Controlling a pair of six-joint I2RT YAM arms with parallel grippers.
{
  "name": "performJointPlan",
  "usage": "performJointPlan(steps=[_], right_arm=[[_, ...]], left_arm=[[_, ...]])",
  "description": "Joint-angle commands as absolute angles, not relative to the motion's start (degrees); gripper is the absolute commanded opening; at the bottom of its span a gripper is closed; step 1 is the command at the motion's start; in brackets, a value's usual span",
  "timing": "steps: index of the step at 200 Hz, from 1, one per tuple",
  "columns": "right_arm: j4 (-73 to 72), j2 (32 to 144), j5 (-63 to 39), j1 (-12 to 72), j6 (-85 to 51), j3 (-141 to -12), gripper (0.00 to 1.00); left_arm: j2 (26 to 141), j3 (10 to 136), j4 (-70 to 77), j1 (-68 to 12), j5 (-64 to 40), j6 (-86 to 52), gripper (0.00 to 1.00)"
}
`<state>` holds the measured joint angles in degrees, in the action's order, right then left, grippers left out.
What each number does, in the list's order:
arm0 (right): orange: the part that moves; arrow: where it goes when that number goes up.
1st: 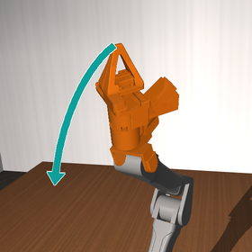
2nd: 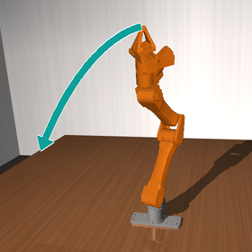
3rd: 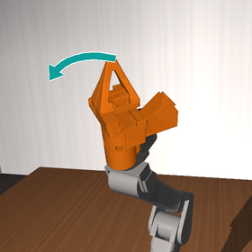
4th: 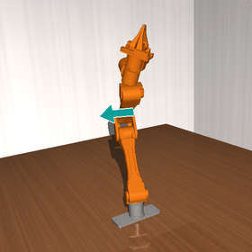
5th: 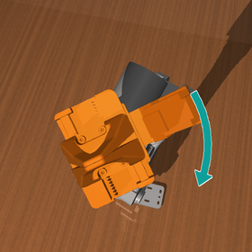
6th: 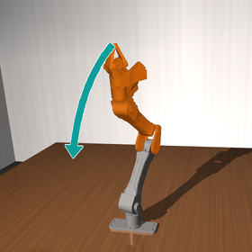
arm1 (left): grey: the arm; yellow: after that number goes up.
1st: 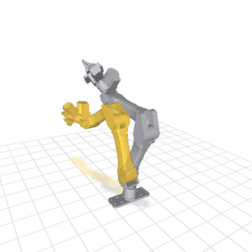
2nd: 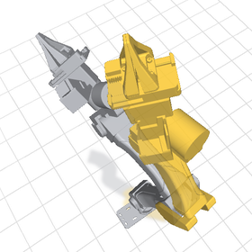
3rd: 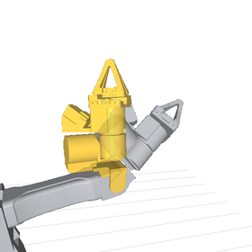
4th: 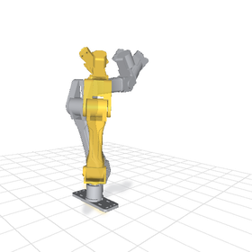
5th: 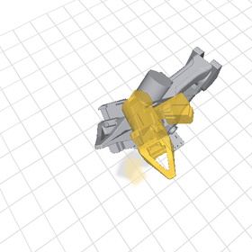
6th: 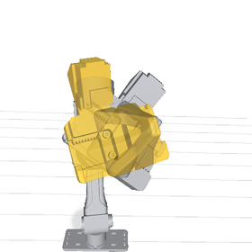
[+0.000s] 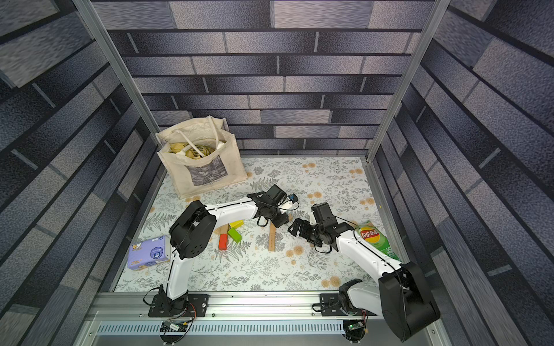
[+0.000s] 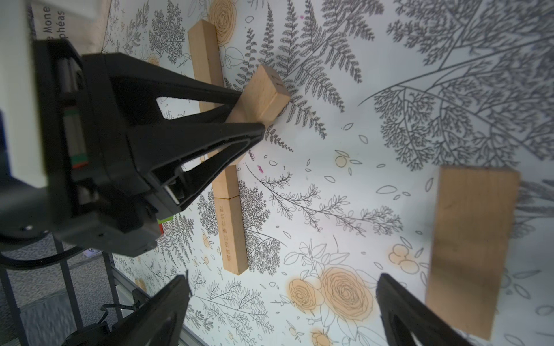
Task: Assemble the letter k with building blocks
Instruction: Assemble the building block at the center of the board.
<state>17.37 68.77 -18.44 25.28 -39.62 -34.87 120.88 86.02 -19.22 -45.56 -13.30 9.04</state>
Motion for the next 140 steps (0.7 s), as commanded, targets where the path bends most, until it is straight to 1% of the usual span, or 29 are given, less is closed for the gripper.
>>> performJointPlan(steps=[1,140], right_arm=[[18.62,68.99,-17.66,25.82,-38.85,-36.69,1.0],[18.47,69.87,-17.66,25.76,-38.29,-37.0,1.0]], left_arm=[[121.71,87.35,-19.15,-45.35,-13.18,10.76,0.26],[123.27,89.12,-20.37,-44.58,-13.18,10.89,0.29]])
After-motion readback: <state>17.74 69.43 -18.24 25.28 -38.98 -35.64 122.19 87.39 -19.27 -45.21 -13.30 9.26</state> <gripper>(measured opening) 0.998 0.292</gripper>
